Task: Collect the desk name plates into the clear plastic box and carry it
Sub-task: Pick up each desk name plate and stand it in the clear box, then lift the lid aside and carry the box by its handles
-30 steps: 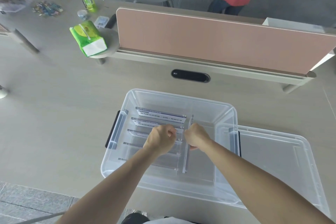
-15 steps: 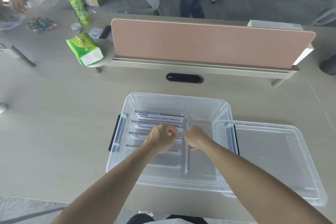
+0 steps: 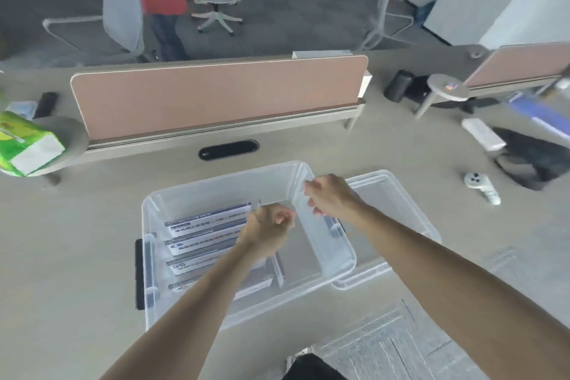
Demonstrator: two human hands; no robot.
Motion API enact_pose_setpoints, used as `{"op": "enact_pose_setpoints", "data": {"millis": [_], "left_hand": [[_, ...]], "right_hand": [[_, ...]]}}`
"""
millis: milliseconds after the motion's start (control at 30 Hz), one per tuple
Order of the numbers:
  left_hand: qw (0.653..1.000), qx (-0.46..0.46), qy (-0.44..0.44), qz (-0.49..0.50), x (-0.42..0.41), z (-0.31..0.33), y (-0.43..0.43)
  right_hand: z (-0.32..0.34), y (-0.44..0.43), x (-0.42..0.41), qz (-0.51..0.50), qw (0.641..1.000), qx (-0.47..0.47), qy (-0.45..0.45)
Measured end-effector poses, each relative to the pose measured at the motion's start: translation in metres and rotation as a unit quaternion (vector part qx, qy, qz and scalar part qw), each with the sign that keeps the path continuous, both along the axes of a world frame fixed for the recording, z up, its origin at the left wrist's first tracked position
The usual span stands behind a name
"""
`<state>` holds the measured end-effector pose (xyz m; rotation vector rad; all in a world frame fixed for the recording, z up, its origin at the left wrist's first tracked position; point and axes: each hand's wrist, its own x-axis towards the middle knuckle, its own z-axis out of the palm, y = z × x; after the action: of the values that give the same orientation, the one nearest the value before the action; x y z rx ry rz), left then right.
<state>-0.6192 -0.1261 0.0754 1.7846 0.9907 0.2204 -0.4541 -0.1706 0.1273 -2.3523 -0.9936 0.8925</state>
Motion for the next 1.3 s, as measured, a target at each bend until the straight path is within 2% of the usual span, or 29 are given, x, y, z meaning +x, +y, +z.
{"op": "enact_pose_setpoints", "data": {"millis": [100, 267, 500, 600, 700, 800, 867, 967, 1067, 1300], "left_hand": [[0.997, 0.014, -0.024, -0.066, 0.031, 0.012, -0.021], [0.99, 0.013, -0.044, -0.134, 0.081, 0.028, -0.058], [0.986, 0.019, -0.03, -0.162, 0.16, 0.019, -0.109], [0.989, 0.024, 0.022, -0.146, 0.203, 0.001, -0.13], [0.986, 0.028, 0.131, -0.103, 0.239, -0.027, -0.138], [0.96, -0.007, 0.277, -0.035, 0.257, -0.058, -0.139], [0.936, -0.031, 0.348, -0.029, 0.257, -0.08, -0.143], [0.922, -0.027, 0.382, -0.047, 0.253, -0.108, -0.151], [0.918, 0.016, 0.394, -0.051, 0.255, -0.124, -0.154], [0.904, 0.062, 0.417, -0.072, 0.262, -0.138, -0.155]], "right_hand": [[0.024, -0.035, 0.03, -0.083, 0.995, 0.045, 0.008], [0.037, -0.095, 0.08, -0.155, 0.985, 0.075, 0.034], [0.001, -0.157, 0.169, -0.188, 0.977, 0.07, 0.068], [-0.028, -0.171, 0.217, -0.176, 0.981, 0.052, 0.065], [-0.056, -0.181, 0.264, -0.14, 0.99, 0.01, 0.026], [-0.085, -0.186, 0.302, -0.117, 0.992, -0.046, 0.014], [-0.107, -0.185, 0.321, -0.105, 0.991, -0.083, 0.021], [-0.135, -0.181, 0.336, -0.094, 0.988, -0.116, 0.04], [-0.157, -0.175, 0.344, -0.089, 0.986, -0.13, 0.044], [-0.184, -0.16, 0.365, -0.147, 0.976, -0.146, 0.07]]}}
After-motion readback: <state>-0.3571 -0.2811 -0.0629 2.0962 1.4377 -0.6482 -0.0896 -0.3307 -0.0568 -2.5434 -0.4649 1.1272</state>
